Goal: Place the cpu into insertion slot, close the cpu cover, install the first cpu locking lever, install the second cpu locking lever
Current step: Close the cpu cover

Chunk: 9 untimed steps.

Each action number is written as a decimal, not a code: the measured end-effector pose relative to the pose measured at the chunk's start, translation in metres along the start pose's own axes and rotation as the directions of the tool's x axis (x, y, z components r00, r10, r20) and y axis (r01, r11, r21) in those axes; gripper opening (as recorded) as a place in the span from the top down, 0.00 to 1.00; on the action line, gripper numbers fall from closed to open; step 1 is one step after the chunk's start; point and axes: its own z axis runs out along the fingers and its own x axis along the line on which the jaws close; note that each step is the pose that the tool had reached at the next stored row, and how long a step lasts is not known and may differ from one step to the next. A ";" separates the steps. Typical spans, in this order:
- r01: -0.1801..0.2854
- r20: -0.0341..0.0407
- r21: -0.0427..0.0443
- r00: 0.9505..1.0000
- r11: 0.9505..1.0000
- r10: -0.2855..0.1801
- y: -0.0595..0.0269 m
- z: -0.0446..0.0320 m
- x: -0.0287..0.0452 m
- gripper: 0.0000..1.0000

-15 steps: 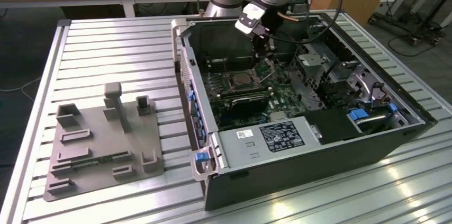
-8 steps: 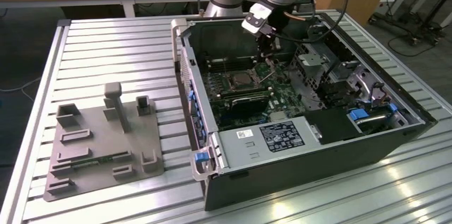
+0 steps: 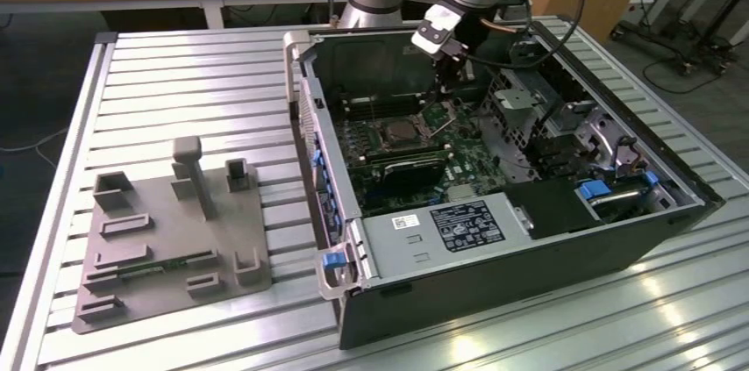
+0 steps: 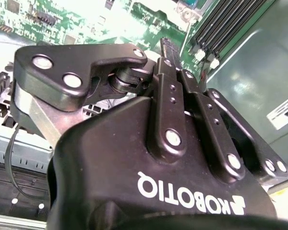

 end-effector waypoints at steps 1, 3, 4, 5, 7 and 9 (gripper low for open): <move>0.000 0.000 0.000 1.000 1.000 0.000 0.0014 0.0000 0.0002 0.90; 0.000 0.000 0.000 1.000 1.000 0.000 0.0039 0.0001 0.0005 0.90; 0.000 0.000 -0.001 1.000 1.000 0.000 0.0050 0.0001 0.0007 0.90; 0.000 0.000 -0.001 1.000 1.000 0.000 0.0061 0.0001 0.0009 0.90; 0.000 0.000 -0.003 1.000 1.000 0.000 0.0083 0.0002 0.0013 0.90; 0.001 0.000 -0.004 1.000 1.000 -0.001 0.0105 0.0002 0.0018 0.90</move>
